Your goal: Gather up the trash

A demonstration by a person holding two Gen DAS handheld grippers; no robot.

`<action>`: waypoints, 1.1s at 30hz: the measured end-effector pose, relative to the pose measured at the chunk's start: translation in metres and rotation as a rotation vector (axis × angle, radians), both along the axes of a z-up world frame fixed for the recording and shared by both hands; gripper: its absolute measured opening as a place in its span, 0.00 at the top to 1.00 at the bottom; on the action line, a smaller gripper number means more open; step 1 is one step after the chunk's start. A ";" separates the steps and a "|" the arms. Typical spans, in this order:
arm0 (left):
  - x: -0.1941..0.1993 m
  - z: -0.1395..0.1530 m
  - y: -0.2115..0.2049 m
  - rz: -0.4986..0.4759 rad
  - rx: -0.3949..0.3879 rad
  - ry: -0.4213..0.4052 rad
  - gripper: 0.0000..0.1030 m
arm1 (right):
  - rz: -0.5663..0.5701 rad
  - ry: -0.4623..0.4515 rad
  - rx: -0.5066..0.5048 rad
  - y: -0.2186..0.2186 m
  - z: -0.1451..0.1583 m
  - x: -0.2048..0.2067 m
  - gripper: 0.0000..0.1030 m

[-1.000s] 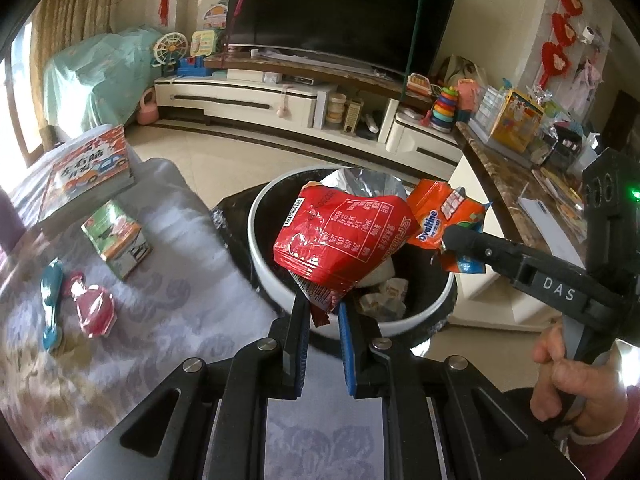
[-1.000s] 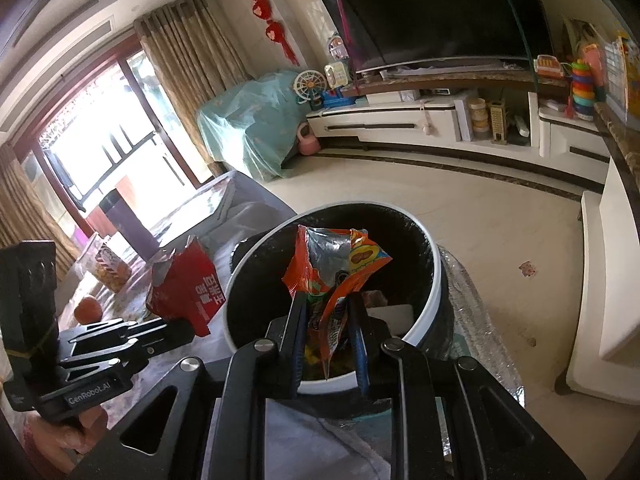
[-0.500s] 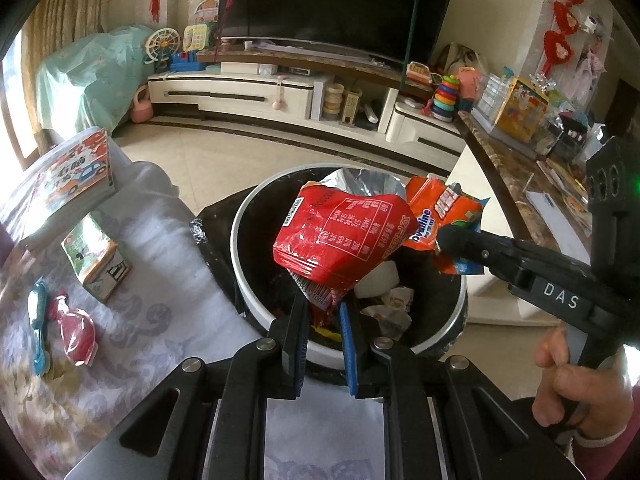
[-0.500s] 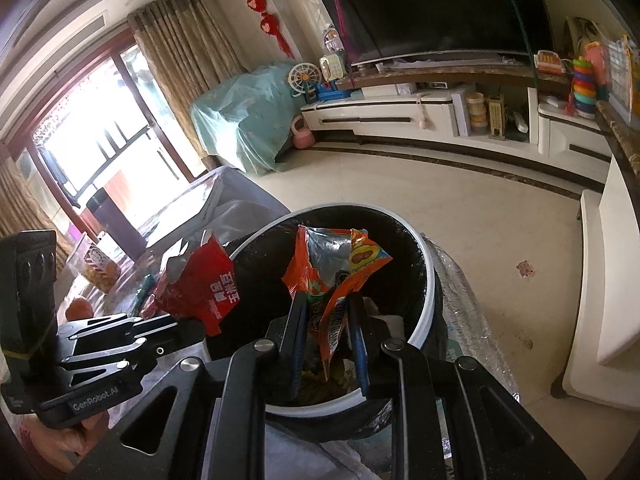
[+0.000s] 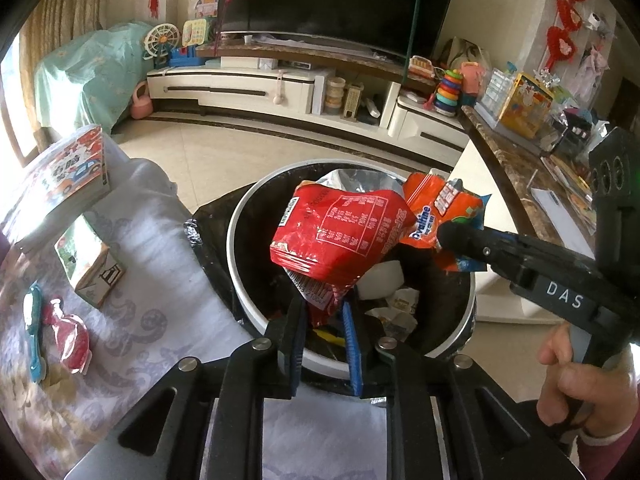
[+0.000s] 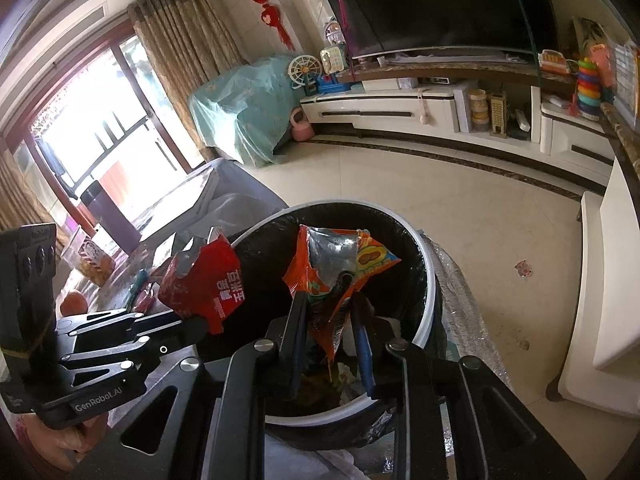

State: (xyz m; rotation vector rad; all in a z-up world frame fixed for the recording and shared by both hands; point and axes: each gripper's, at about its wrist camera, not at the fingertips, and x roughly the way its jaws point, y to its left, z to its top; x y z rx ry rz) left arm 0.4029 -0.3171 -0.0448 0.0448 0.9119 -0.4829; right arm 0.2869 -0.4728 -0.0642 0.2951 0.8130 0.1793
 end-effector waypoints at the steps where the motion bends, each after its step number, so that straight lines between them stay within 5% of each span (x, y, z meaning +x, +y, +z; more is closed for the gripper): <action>1: 0.001 0.000 0.000 0.004 0.000 0.000 0.74 | -0.004 -0.001 0.001 -0.001 0.000 0.000 0.77; 4: 0.000 0.001 0.001 0.009 -0.011 -0.005 0.59 | -0.013 0.007 0.004 -0.003 0.000 0.002 0.70; 18: -0.055 -0.004 0.037 0.088 -0.019 -0.067 0.35 | -0.019 -0.030 0.072 0.001 0.008 -0.022 0.12; 21: -0.075 -0.008 0.054 0.136 -0.035 -0.071 0.29 | -0.003 -0.042 0.079 0.011 0.009 -0.032 0.10; 33: -0.123 -0.017 0.139 0.314 -0.114 -0.048 0.29 | 0.090 -0.092 0.017 0.075 0.021 -0.063 0.04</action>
